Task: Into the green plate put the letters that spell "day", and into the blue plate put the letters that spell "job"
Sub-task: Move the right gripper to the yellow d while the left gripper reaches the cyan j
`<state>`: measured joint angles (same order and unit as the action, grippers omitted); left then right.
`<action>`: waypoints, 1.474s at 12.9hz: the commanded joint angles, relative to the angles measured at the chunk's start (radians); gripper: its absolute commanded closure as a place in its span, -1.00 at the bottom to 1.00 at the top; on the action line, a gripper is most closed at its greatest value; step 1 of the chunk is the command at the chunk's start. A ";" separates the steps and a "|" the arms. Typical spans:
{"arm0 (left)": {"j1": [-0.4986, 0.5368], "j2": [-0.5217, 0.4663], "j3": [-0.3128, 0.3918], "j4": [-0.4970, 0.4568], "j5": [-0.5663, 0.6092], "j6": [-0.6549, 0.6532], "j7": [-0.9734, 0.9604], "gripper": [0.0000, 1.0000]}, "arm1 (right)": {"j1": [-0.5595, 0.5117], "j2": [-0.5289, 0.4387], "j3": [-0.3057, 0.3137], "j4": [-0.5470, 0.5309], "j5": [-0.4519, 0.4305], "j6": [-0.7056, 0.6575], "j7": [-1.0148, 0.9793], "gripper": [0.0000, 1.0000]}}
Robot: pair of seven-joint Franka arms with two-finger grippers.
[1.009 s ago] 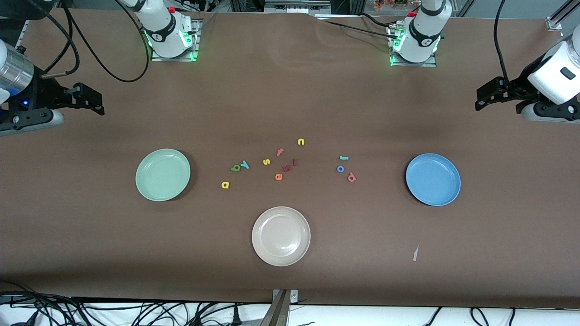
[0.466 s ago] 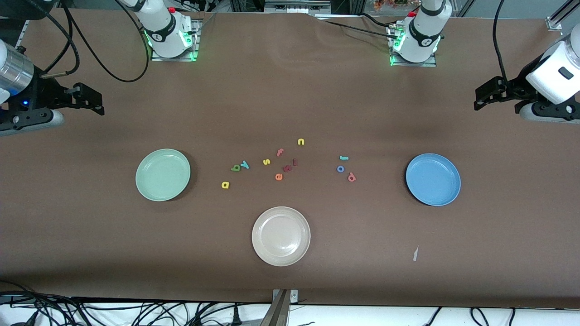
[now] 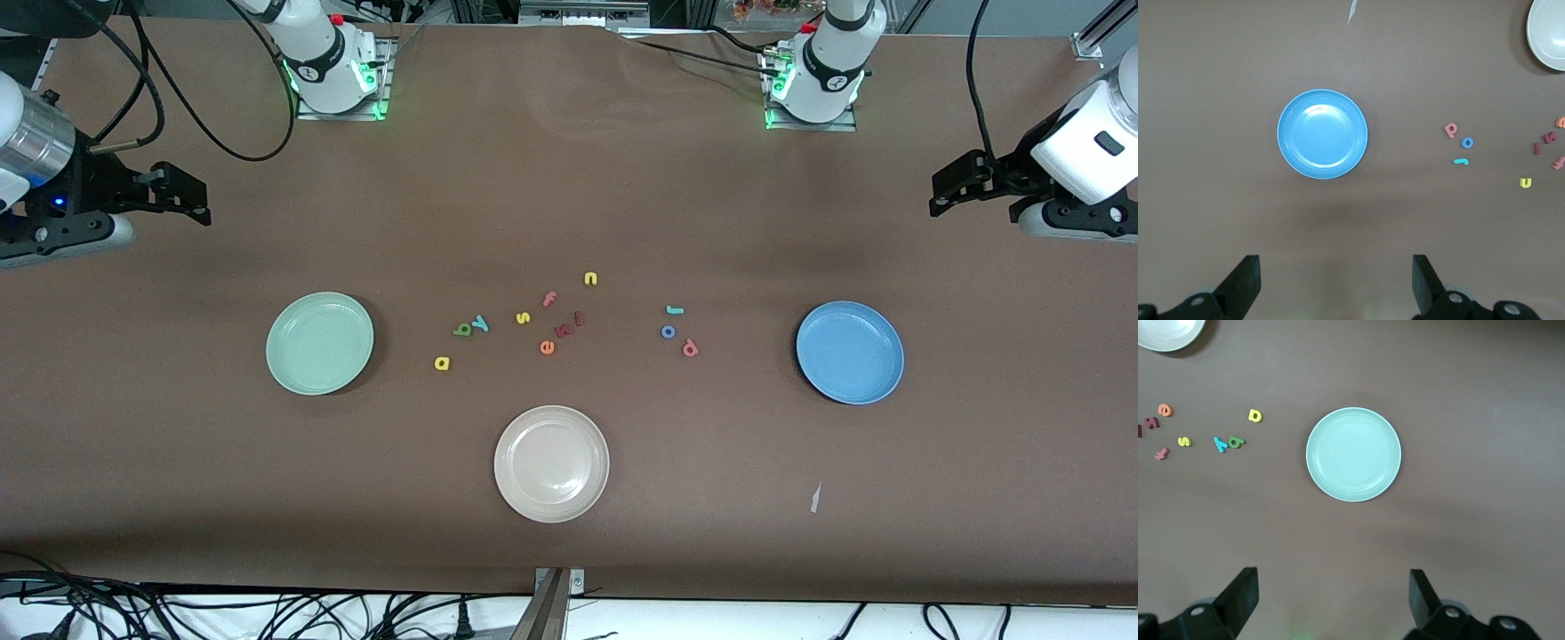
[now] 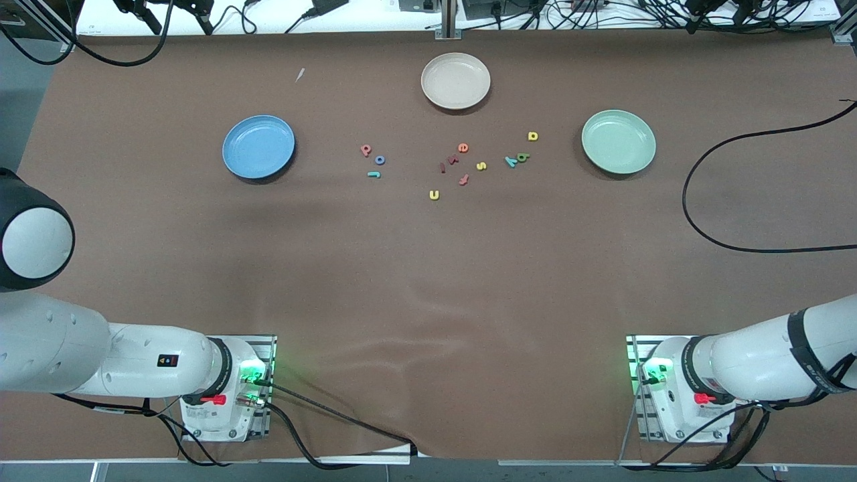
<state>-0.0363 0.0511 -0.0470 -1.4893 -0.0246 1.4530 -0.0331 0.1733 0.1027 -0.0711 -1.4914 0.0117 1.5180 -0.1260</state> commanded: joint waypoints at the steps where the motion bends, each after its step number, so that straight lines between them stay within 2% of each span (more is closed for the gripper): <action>1: -0.004 0.007 -0.008 0.006 -0.021 -0.017 -0.010 -1.00 | 0.011 0.075 0.005 0.045 0.019 0.033 0.009 -1.00; 4: -0.031 0.107 -0.025 0.006 -0.021 -0.085 -0.001 -1.00 | 0.069 0.219 0.010 0.172 0.017 0.040 0.110 -1.00; 6: -0.118 0.212 -0.025 0.023 -0.014 -0.074 -0.013 -1.00 | 0.089 0.282 0.011 0.206 0.019 0.066 0.121 -1.00; 12: -0.171 0.419 -0.028 0.038 -0.028 0.134 -0.013 -1.00 | 0.129 0.380 0.022 0.209 0.016 0.175 0.177 -1.00; 14: -0.201 0.490 -0.036 0.038 -0.105 0.237 -0.014 -1.00 | 0.141 0.411 0.019 0.207 0.016 0.203 0.178 -1.00; 16: -0.252 0.553 -0.036 0.038 -0.110 0.344 -0.039 -1.00 | 0.155 0.437 0.014 0.186 0.014 0.241 0.183 -1.00; 18: -0.260 0.570 -0.036 0.038 -0.120 0.363 -0.073 -1.00 | 0.179 0.437 0.011 0.130 0.013 0.322 0.172 -1.00; 19: -0.290 0.593 -0.036 0.034 -0.120 0.366 -0.094 -1.00 | 0.207 0.436 -0.022 0.103 0.013 0.370 0.180 -1.00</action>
<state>-0.2982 0.6136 -0.0931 -1.4876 -0.1211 1.8269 -0.0987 0.3393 0.5447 -0.0555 -1.3449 0.0190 1.8224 0.0434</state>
